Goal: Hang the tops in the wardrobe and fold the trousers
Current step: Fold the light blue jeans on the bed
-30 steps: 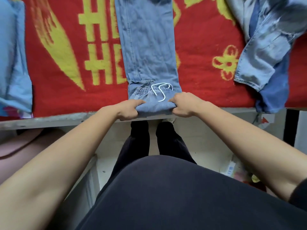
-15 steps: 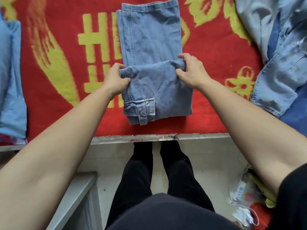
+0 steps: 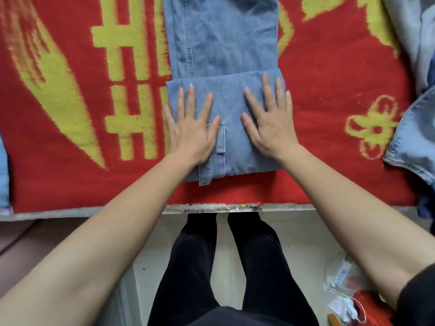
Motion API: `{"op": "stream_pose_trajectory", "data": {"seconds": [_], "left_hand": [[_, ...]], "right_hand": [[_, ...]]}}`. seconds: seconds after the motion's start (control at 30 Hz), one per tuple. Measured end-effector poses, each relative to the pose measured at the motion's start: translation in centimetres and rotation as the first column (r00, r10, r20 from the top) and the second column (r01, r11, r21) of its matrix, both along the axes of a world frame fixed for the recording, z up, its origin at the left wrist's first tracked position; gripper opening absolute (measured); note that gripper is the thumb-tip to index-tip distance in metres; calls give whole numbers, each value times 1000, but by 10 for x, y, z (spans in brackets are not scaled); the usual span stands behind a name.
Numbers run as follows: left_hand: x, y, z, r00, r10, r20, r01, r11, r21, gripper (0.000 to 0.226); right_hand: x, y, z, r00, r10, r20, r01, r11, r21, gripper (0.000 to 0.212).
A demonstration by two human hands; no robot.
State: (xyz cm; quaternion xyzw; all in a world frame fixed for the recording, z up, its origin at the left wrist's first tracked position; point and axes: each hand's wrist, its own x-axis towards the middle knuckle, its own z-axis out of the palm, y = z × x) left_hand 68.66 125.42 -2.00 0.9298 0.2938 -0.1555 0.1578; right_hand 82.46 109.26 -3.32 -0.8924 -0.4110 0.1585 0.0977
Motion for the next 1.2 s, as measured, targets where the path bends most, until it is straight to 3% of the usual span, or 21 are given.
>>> {"op": "stream_pose_trajectory", "data": {"seconds": [0.1, 0.3, 0.47, 0.57, 0.67, 0.77, 0.87, 0.97, 1.2], "left_hand": [[-15, -10, -23, 993, -23, -116, 21, 1000, -22, 63], [-10, -13, -56, 993, -44, -113, 49, 998, 45, 66], [-7, -10, -42, 986, -61, -155, 63, 998, 10, 66], [-18, -11, -17, 992, -129, -12, 130, 991, 31, 63], [-55, -29, 3, 932, -315, 177, 301, 948, 104, 70], [-79, -44, 6, 905, -418, -82, 423, 905, 54, 99], [-74, -51, -3, 886, -385, -258, 409, 912, 45, 109], [-66, -57, -3, 893, -343, -293, 372, 927, 49, 100], [-59, -33, 57, 904, -354, -241, 299, 924, -238, 102]], "right_hand": [[-20, -14, -22, 999, 32, -32, -36, 993, -113, 62], [-24, -10, -55, 1000, 1, -14, -3, 986, -165, 65], [-24, -4, -38, 999, 23, -40, -33, 962, -270, 66], [-29, -8, -14, 1000, 24, -12, -27, 973, -228, 69], [-52, -35, 5, 978, 207, 17, -206, 977, -47, 83], [-80, -59, 7, 936, 345, -70, -352, 917, -185, 97], [-93, -51, 1, 956, 293, -1, -281, 913, -295, 73], [-90, -38, -1, 975, 222, -27, -216, 902, -373, 67], [-70, -37, 77, 946, 226, -231, -294, 899, -324, 72]]}}
